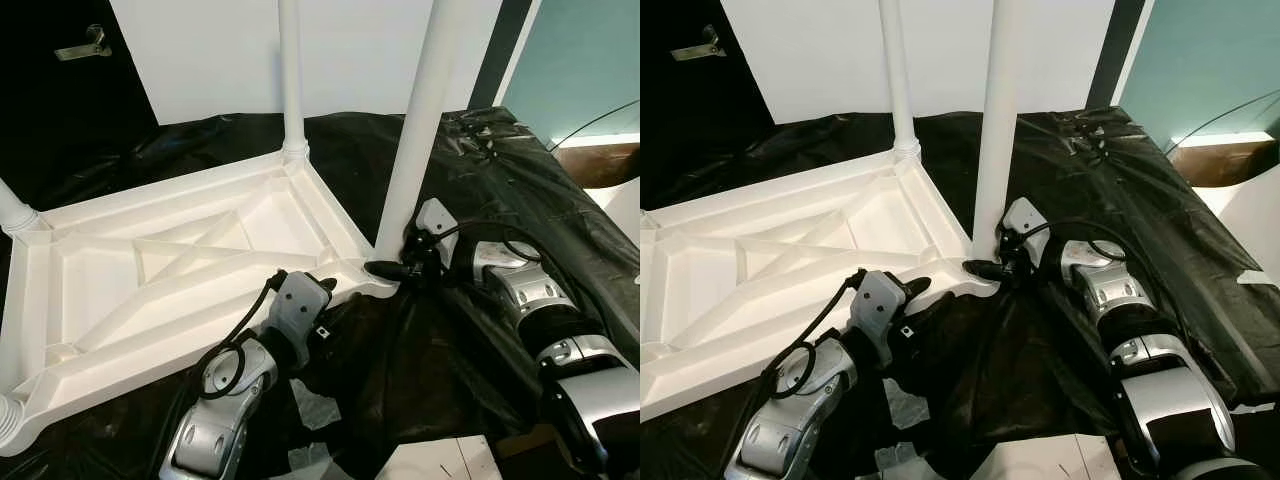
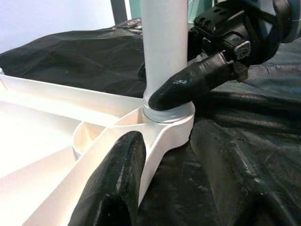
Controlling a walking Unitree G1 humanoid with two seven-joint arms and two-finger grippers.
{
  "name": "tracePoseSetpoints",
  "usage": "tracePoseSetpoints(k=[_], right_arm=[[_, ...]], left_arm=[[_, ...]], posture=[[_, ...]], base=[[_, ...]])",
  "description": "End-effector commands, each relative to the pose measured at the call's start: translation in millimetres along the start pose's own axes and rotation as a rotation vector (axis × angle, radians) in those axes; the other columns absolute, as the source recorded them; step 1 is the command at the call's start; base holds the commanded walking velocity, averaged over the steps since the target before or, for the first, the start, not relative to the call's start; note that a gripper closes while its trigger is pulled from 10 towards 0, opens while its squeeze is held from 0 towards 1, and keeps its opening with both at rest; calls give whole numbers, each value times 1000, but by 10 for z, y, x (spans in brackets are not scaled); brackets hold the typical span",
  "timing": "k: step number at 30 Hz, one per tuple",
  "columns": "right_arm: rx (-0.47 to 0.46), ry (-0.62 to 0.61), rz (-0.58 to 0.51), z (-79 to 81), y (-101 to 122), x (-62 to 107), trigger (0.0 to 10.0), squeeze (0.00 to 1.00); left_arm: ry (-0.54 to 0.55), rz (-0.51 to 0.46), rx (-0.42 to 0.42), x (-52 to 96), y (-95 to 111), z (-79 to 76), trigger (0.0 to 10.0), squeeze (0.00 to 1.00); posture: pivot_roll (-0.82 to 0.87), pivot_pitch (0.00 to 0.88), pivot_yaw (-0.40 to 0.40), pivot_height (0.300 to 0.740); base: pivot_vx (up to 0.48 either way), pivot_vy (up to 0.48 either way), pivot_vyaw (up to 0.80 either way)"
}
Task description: Building children table
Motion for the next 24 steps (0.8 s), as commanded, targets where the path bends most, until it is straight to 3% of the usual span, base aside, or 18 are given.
tracePoseSetpoints(k=[1,11,15,18,21,24], right_arm=[[-18,-1,24,54,-137,0,10000,0],[-72,-117,5,34,-188,-15,10000,0],[-176,-277,-29,18,-242,-68,10000,0],[-183,-288,-30,19,-246,-71,10000,0],[-270,-452,-76,46,-306,-106,10000,0],[-292,-503,-86,66,-317,-108,10000,0]], left_arm=[[41,15,1,12,-7,21,10000,0],[33,10,5,17,10,25,10000,0],[28,12,1,21,10,37,10000,0],[28,12,1,24,10,41,10000,0],[16,22,-7,58,3,31,10000,0],[13,24,-8,70,6,30,10000,0]], posture=[[128,39,-17,740],[122,49,-3,740],[125,58,-2,740],[127,61,0,740],[167,77,16,740],[169,79,14,740]], base=[[0,0,0],[0,0,0],[0,0,0],[0,0,0],[0,0,0],[0,0,0]])
Point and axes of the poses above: a point about 5 cm out from each wrist's last joint towards the gripper, its own x axis pointing back from the gripper into the wrist, its own y axis along the axis of the wrist's last joint, z = x × y, the point moved 3 cm from there along -x, pointing out of the wrist towards the gripper, and after that the axes turned 11 degrees about -x, right-handed, at the moved point
